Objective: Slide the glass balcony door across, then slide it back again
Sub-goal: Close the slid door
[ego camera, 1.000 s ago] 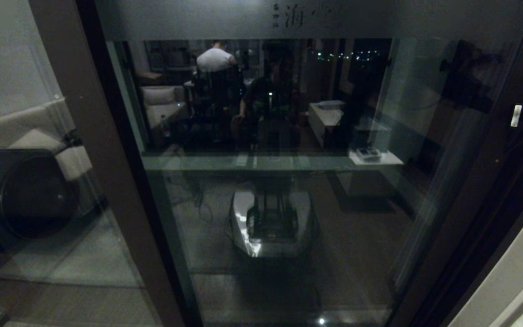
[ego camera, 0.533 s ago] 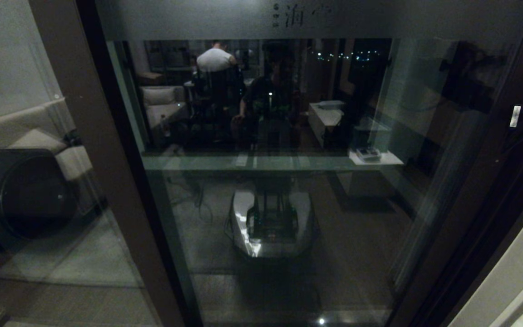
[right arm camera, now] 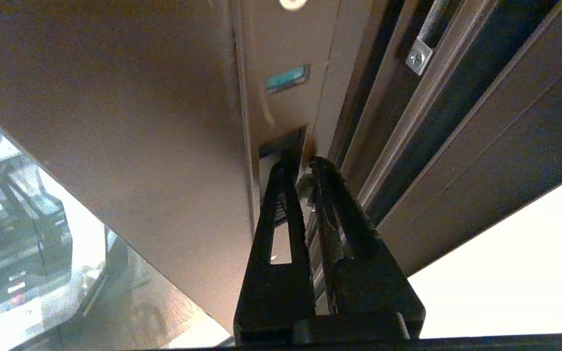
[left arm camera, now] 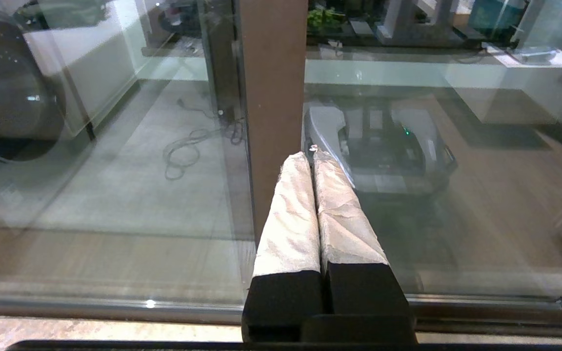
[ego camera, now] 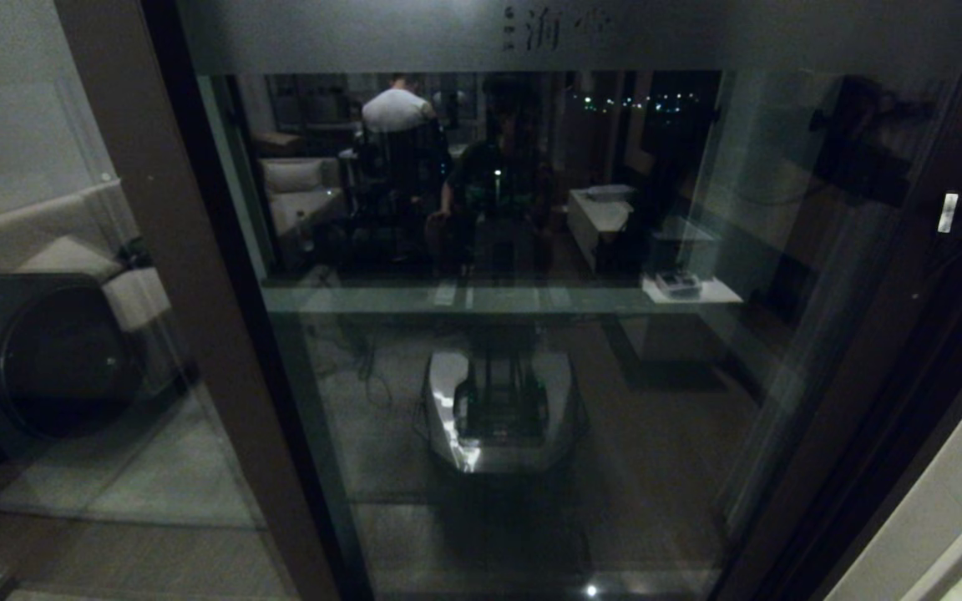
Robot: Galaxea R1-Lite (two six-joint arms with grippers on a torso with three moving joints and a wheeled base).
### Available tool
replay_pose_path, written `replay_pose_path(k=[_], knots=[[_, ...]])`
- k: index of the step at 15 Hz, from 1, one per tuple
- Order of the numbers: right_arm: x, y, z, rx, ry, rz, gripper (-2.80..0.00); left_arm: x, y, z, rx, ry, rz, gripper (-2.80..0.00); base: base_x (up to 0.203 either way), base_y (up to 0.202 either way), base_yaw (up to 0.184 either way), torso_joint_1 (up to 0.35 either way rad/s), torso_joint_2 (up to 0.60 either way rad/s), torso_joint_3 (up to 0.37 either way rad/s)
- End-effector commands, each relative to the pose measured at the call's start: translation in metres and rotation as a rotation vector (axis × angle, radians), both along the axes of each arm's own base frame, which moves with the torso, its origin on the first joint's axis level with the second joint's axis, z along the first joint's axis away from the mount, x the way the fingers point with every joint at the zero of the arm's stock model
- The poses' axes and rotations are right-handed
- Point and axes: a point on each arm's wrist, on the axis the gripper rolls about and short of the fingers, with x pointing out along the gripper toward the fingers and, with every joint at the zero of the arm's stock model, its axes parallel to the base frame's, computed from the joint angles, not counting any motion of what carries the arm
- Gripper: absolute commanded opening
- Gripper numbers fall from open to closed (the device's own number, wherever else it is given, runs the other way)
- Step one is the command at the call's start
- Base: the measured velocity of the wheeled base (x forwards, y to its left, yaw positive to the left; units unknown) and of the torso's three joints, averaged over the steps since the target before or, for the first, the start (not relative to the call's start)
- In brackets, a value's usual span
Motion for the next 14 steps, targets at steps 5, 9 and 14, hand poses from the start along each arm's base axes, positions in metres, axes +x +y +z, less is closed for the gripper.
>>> replay_pose_path(k=[5, 9, 14], knots=[[-0.034, 0.014, 0.017, -0.042, 0.012, 0.020, -2.80, 0.000, 0.000, 0.000, 0.000, 0.001, 0.000, -2.80, 0.000, 0.000, 0.000, 0.000, 0.00, 0.000], [-0.037, 0.017, 0.017, -0.034, 0.011, 0.065, -2.80, 0.000, 0.000, 0.000, 0.000, 0.000, 0.000, -2.80, 0.000, 0.000, 0.000, 0.000, 0.00, 0.000], [-0.022, 0.012, 0.001, -0.001, 0.040, 0.113, -2.80, 0.000, 0.000, 0.000, 0.000, 0.000, 0.000, -2.80, 0.000, 0.000, 0.000, 0.000, 0.00, 0.000]])
